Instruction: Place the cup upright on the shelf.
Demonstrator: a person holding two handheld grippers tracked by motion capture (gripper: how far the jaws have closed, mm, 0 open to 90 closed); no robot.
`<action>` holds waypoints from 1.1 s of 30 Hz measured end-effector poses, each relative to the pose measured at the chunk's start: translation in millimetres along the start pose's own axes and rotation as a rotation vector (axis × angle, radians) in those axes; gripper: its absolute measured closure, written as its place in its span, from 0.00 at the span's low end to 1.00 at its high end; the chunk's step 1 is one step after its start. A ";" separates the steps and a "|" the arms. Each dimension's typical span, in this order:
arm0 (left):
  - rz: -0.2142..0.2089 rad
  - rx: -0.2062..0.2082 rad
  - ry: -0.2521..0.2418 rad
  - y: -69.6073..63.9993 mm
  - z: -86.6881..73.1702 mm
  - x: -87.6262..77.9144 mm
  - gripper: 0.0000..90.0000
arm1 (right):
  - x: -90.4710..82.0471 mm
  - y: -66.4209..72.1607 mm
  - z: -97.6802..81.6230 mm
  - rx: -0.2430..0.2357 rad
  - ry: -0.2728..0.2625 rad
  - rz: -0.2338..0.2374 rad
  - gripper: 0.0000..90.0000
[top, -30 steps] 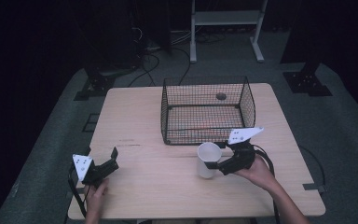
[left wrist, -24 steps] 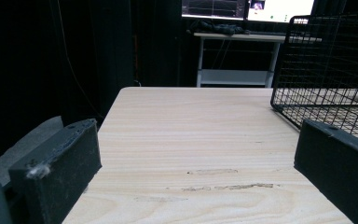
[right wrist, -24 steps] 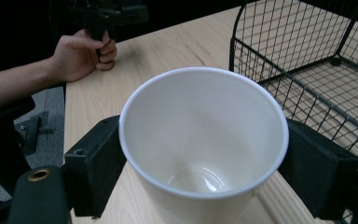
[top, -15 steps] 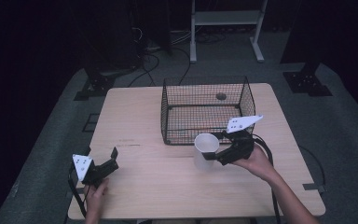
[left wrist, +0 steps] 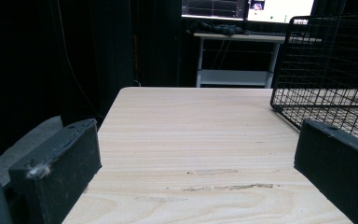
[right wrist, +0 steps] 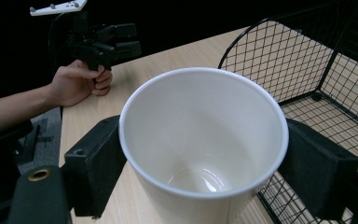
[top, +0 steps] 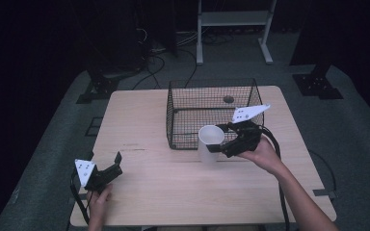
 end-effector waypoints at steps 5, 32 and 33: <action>-0.001 -0.001 -0.001 0.0 0.0 0.0 0.00 | -1.7 -4.9 6.0 -0.002 0.001 -0.005 0.20; -0.002 -0.003 -0.002 0.5 0.1 0.2 0.00 | -2.8 -30.6 26.2 0.018 0.012 -0.015 0.20; -0.001 -0.002 -0.002 0.6 0.1 0.2 0.00 | -2.6 -31.8 27.0 0.016 0.013 -0.016 0.20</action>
Point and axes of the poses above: each handheld gripper's, and its own axes: x roughly forward along the jaws, z roughly out of its top, y roughly to its left, the point moved 7 cm from there along x, roughly forward along the jaws, and after that the axes turned 9 degrees about z, right-handed, at the moved point
